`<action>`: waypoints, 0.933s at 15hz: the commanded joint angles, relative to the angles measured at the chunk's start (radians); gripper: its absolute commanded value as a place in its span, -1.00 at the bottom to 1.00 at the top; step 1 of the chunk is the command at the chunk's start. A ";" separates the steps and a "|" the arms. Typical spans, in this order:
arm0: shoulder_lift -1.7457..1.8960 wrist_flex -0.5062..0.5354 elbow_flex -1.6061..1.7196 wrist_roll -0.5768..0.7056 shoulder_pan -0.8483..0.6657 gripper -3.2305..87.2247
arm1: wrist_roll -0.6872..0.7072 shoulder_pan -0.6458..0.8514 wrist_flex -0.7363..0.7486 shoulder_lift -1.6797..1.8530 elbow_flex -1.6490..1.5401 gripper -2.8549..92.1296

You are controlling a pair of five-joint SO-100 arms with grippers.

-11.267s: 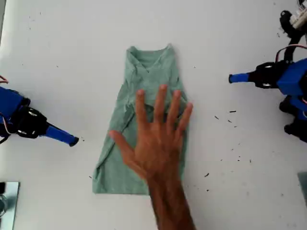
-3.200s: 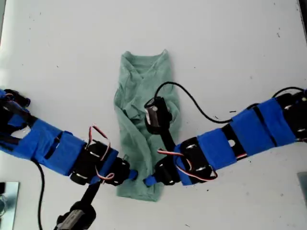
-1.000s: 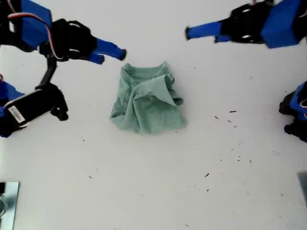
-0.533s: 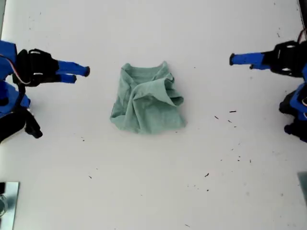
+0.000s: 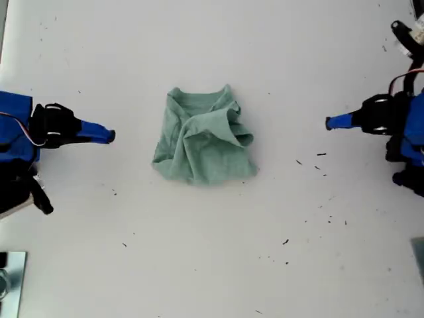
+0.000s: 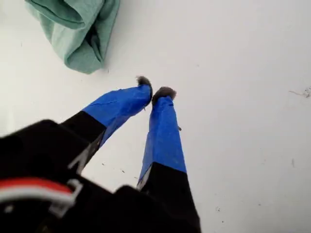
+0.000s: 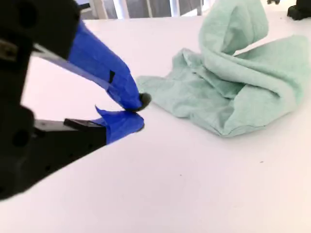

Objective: Fold t shirt

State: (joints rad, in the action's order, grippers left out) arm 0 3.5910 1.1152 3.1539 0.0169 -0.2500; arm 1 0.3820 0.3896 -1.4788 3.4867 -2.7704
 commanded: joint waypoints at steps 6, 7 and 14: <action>0.009 -0.064 0.035 0.020 0.040 -0.88 | 0.189 -0.526 0.546 -1.473 1.108 -0.89; 0.009 -0.071 0.072 0.020 0.048 -0.86 | 0.190 -0.565 0.548 -1.618 1.224 -0.89; 0.009 -0.075 0.080 0.044 0.057 -0.85 | 0.242 -0.535 0.598 -1.775 1.304 -0.89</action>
State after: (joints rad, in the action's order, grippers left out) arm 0 3.5957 1.0584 3.2229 0.0537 -0.2194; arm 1 0.5844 -0.1917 -0.9020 1.7012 -1.5432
